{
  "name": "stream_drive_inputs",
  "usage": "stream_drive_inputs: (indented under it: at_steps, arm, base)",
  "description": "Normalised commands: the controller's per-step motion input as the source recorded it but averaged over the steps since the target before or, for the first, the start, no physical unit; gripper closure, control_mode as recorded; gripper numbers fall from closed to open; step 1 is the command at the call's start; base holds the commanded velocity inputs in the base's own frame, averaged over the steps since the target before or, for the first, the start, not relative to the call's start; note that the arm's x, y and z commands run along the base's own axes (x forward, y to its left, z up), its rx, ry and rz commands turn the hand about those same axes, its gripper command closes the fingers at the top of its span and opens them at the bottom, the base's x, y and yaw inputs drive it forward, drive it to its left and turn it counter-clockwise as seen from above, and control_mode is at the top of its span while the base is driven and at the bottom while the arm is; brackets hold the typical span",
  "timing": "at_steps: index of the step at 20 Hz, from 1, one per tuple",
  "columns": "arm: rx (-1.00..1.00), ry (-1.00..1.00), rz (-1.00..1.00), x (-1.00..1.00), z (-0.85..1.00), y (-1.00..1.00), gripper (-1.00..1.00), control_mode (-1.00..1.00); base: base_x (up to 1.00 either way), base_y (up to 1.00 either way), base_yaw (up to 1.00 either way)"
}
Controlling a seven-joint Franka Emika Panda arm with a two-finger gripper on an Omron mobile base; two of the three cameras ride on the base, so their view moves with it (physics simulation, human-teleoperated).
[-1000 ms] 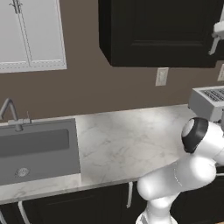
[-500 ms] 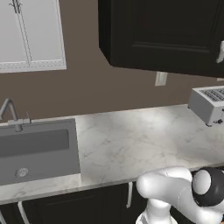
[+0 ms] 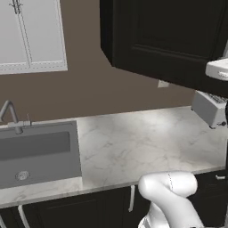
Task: Open the cabinet and move the ladle to the pot. Then close the cabinet.
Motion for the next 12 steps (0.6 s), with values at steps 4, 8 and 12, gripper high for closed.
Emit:
stream_drive_inputs:
  at_steps: [4, 8, 12]
  arm:
    - [-0.03, 0.03, -0.18, -0.98, 0.00, 1.00, 1.00, -1.00]
    - [-0.04, 0.04, -0.14, -0.79, 0.00, 0.97, -1.00, -1.00]
    - [-0.01, 0.00, -0.07, -0.77, 0.00, 0.16, -1.00, -1.00]
  base:
    - [0.00, 0.00, 0.00]
    - [0.00, 0.00, 0.00]
    - [0.00, 0.00, 0.00]
